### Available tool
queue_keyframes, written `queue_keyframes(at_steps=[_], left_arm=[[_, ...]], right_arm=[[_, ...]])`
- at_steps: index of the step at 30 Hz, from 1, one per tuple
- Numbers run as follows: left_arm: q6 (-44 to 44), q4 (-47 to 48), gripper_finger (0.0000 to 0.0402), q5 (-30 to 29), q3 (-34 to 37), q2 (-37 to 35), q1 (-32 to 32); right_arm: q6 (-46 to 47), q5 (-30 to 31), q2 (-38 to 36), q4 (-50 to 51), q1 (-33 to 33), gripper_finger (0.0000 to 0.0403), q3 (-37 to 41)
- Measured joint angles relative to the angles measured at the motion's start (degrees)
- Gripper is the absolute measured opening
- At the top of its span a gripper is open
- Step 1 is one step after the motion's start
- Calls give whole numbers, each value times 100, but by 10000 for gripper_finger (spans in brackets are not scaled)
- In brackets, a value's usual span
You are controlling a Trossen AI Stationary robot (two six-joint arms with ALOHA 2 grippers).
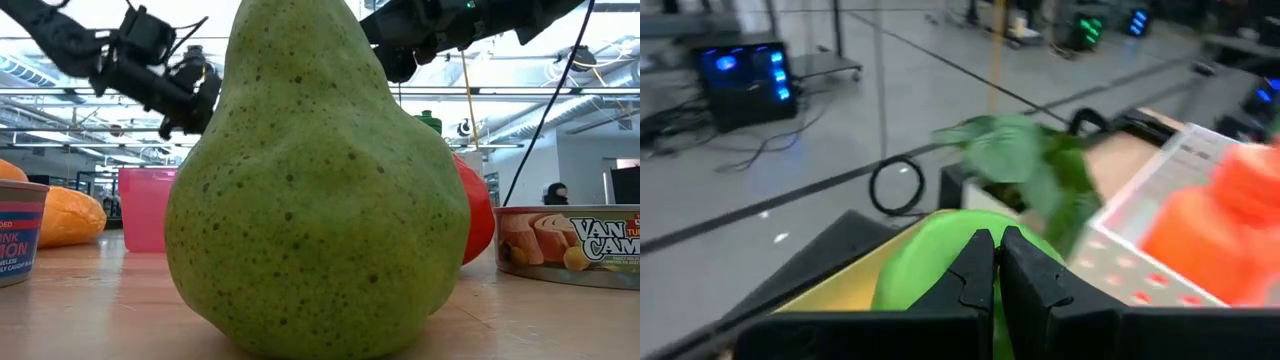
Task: Pick & Place Food Item
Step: Put the green apple in the yellow bin
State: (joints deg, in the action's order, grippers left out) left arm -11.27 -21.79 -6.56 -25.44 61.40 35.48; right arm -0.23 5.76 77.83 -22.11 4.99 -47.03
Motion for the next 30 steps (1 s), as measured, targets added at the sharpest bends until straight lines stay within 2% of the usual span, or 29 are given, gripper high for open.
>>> queue_keyframes(at_steps=[6, 9, 16, 20, 27, 30], left_arm=[[-431, -216, 8, -5, 322, 384, 394], [-499, -346, 8, -172, 322, 700, 398], [-692, -1414, 8, -417, 322, 1687, 397], [-839, -1535, 8, -647, 322, 2103, 417], [-1073, -1588, 10, -902, 307, 2412, 442], [-1054, -1590, 33, -901, 307, 2409, 440]], right_arm=[[-7, 1, 1, -31, 0, 377, 0], [-14, 5, 1, -33, 0, 377, 0], [-20, 11, 3, -33, -2, 377, 0], [-20, 11, 5, -33, -2, 377, 0], [-42, 13, 5, -31, -2, 377, 0], [-42, 13, 5, -31, -2, 377, 0]])
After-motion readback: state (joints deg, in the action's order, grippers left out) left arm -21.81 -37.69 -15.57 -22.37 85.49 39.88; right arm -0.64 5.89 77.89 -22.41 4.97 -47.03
